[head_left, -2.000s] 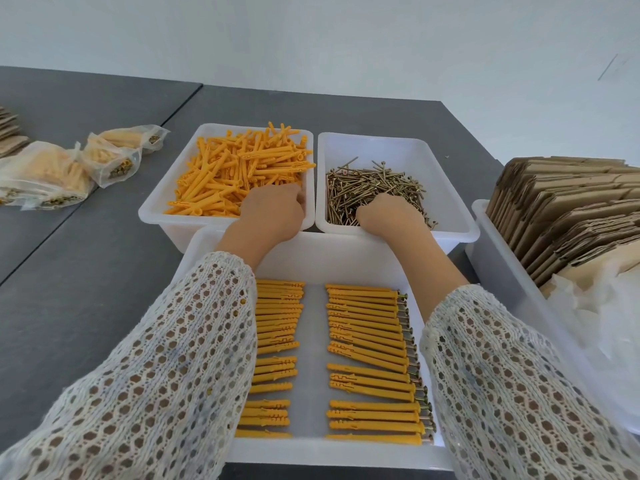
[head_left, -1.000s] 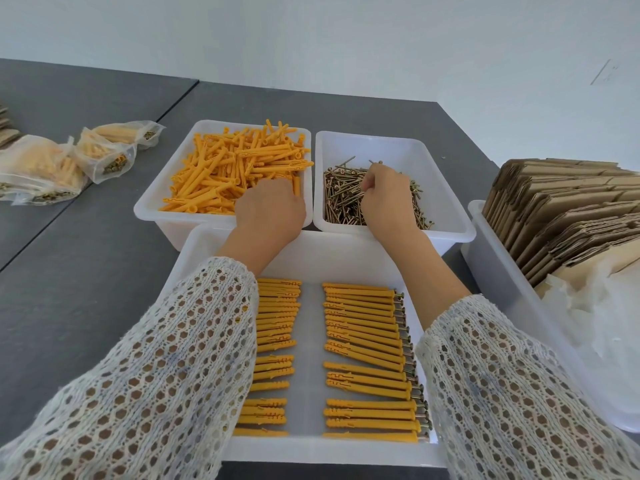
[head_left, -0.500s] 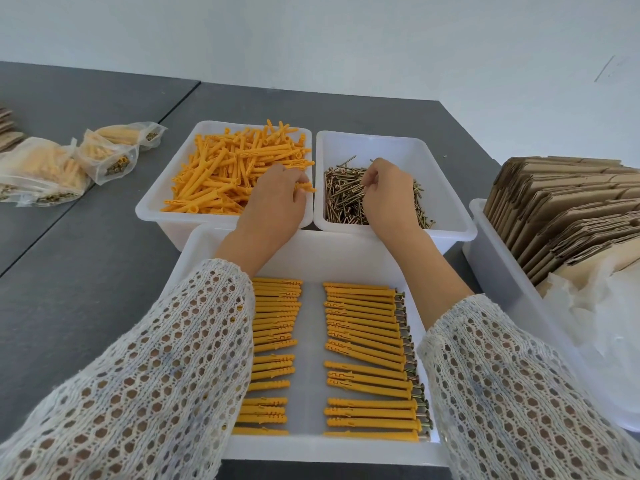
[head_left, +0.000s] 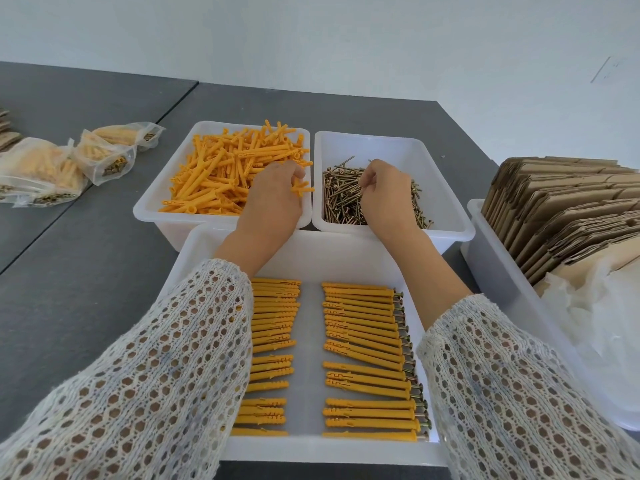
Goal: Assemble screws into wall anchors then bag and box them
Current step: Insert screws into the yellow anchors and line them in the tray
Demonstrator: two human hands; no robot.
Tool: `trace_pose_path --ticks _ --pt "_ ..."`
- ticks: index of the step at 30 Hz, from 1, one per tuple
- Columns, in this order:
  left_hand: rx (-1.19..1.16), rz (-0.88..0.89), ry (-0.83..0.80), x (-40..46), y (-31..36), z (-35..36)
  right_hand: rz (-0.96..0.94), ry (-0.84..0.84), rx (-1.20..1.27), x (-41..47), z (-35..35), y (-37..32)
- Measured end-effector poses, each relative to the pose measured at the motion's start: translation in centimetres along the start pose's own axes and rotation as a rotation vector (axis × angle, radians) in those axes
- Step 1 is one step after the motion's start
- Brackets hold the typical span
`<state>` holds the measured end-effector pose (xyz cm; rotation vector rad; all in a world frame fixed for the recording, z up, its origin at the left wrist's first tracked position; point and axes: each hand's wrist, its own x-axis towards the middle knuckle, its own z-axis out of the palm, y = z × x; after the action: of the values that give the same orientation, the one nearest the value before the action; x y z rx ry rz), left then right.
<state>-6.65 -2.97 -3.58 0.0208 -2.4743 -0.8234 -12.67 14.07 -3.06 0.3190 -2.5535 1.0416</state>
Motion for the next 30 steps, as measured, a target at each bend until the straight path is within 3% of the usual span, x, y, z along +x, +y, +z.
trace_pose_path --ticks 11,18,23,30 --pt "-0.058 0.121 0.085 -0.2 -0.1 0.1 0.016 0.008 0.017 -0.1 -0.1 -0.2" --pt "-0.076 0.145 0.067 -0.3 0.2 0.0 -0.028 0.122 0.099 -0.5 -0.1 -1.1" --pt "-0.020 0.118 0.058 -0.3 0.2 0.0 0.089 0.131 0.428 -1.1 0.3 -2.7" --pt "-0.030 0.103 0.019 -0.5 0.4 -0.3 0.519 0.104 0.983 -0.1 -0.8 -2.5"
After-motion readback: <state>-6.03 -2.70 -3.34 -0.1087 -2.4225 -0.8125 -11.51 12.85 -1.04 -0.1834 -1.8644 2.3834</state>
